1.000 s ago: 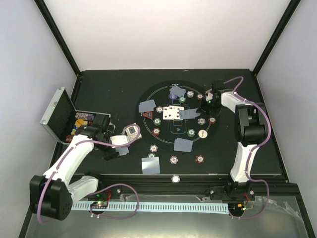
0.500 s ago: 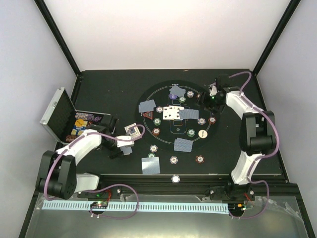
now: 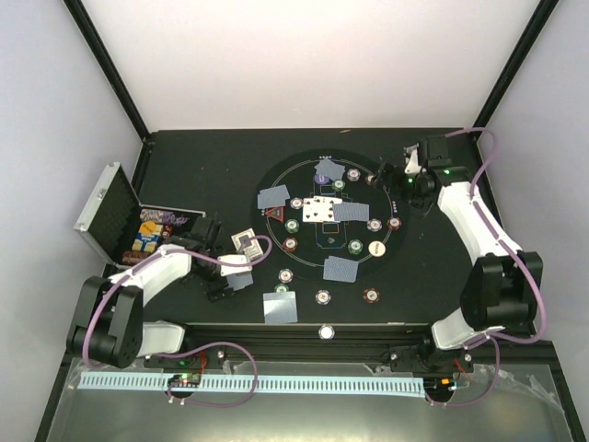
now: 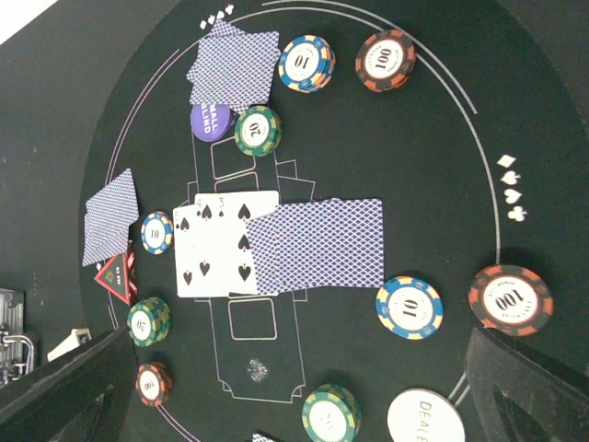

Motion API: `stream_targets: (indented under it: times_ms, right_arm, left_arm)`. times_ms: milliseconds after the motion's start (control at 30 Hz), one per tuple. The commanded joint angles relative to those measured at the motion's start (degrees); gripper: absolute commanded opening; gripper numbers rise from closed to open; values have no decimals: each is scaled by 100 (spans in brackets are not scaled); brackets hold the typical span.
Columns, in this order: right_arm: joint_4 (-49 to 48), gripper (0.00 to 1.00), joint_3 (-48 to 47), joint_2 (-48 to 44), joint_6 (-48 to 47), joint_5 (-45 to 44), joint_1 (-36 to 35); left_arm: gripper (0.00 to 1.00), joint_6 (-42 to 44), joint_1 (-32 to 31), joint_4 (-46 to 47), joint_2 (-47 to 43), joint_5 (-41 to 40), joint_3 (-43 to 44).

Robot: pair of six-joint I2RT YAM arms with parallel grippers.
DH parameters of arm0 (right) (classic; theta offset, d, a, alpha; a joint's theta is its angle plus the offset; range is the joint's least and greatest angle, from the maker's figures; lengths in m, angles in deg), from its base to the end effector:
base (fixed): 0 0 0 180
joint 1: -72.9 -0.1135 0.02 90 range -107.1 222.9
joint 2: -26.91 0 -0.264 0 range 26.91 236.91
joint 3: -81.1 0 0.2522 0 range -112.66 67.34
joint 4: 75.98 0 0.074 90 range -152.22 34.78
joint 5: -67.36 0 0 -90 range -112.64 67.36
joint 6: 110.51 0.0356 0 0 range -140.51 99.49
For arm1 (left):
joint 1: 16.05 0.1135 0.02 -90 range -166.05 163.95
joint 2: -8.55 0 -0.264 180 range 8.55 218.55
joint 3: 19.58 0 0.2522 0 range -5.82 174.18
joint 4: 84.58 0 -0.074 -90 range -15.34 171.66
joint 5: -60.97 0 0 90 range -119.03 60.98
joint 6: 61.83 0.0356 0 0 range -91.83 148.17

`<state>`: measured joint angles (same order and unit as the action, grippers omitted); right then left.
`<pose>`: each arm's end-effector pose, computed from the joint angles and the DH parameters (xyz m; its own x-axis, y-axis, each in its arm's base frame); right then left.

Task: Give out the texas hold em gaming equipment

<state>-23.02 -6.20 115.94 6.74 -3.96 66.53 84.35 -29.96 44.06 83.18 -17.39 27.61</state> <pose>0.3266 0.0479 0.2819 -0.8534 0.3412 -0.3942 0.1143 0.8602 0.4970 0.1876 -0.0538 0.1450 -0.3028 0.9133 -0.2725 0.9433 0.3280 0.0512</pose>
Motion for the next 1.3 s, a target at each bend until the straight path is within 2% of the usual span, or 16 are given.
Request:
stream_targets:
  times_ms: [0,233,367,433,533,633,800,867,933,1033,1100,1200,1233,1267]
  right_arm:
    - [220,100,126,-403,-152,-572,4]
    - [243,100,173,-880,-62,-1125,34]
    - [-126,100,479,-1410,88,-2286,31]
    - [-867,100,1121,-1882,12,-3060,27]
    - [-2705,100,2572,-2798,-382,-3732,22]
    - [-4683,100,4003,-3412,-1292,-3994,24]
    - [-5889,100,5006,-3376,-1415,-5271,33]
    - [-6376,100,5221,-3134,-1650,-5310,35]
    - [-6978,100,5427,-2796,-1725,-5394,35]
    - [-7921,100,5718,-2402,-1734,-5432,32]
    - [-8411,100,5804,-2107,-1773,-5345,32]
    - [-8934,100,5780,-1804,-1872,-5285,35]
    - [-9083,100,5758,-1654,-1909,-5216,41]
    - [-9219,100,5739,-1520,-1997,-5054,40]
  left_arm:
    - [99,33,-28,-251,-393,-59,-115]
    - [99,155,28,-934,-1070,-162,83]
    - [99,141,267,-1382,-1402,294,625]
    - [99,-209,424,-1094,-1536,607,901]
    - [99,-1363,732,72,-1739,1044,967]
    - [99,-2664,1036,2191,-1875,1258,465]
    - [99,-4288,1441,5896,-1513,1243,-1001]
    - [99,-4633,1465,7067,-1007,1046,-1391]
    - [99,-4854,1497,7849,-495,923,-1458]
    - [99,-4896,1573,7977,-304,789,-1316]
    - [99,-4944,1620,9010,-23,575,-1810]
    - [99,-5082,1697,11159,601,502,-2478]
    - [99,-5112,1699,11537,764,410,-2553]
    - [99,-5191,1697,11523,787,185,-2552]
